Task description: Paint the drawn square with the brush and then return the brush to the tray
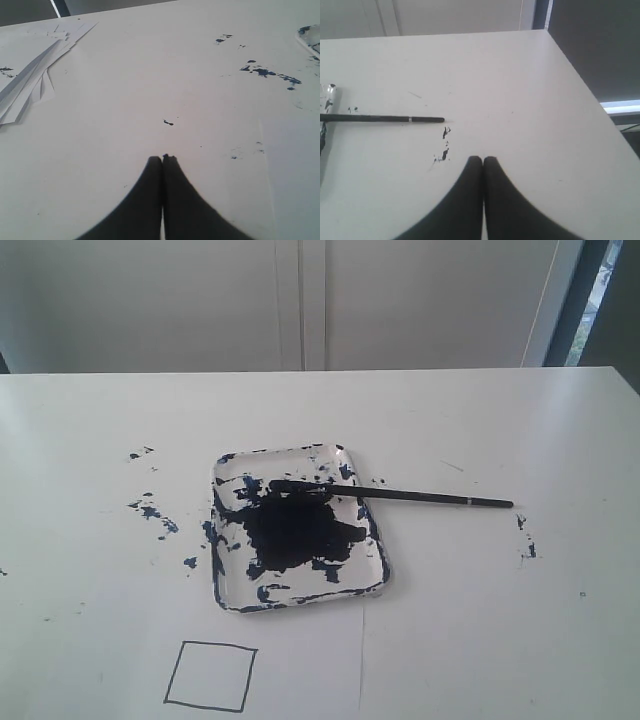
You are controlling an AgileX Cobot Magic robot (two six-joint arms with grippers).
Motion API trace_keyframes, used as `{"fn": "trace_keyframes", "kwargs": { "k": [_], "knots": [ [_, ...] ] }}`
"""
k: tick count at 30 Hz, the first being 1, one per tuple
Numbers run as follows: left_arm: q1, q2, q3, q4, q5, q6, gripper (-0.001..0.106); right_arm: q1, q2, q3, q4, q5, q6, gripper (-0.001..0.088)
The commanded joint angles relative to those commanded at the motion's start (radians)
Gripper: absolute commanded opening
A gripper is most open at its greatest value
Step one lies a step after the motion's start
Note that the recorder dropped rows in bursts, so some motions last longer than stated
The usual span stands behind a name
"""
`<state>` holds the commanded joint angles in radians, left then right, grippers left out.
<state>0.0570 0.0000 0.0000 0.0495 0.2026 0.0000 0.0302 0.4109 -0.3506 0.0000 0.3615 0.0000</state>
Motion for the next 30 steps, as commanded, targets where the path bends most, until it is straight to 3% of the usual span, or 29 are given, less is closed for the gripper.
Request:
{"fn": "trace_keyframes", "kwargs": {
  "k": [10, 16, 30],
  "knots": [
    [0.000, 0.000, 0.000, 0.000, 0.000, 0.000, 0.000, -0.158, 0.205, -0.370, 0.000, 0.000, 0.000, 0.0000],
    [0.000, 0.000, 0.000, 0.000, 0.000, 0.000, 0.000, -0.201, 0.262, -0.519, 0.000, -0.002, 0.000, 0.0000],
    [0.000, 0.000, 0.000, 0.000, 0.000, 0.000, 0.000, -0.199, 0.217, -0.543, 0.000, -0.098, 0.000, 0.0000]
  ]
}}
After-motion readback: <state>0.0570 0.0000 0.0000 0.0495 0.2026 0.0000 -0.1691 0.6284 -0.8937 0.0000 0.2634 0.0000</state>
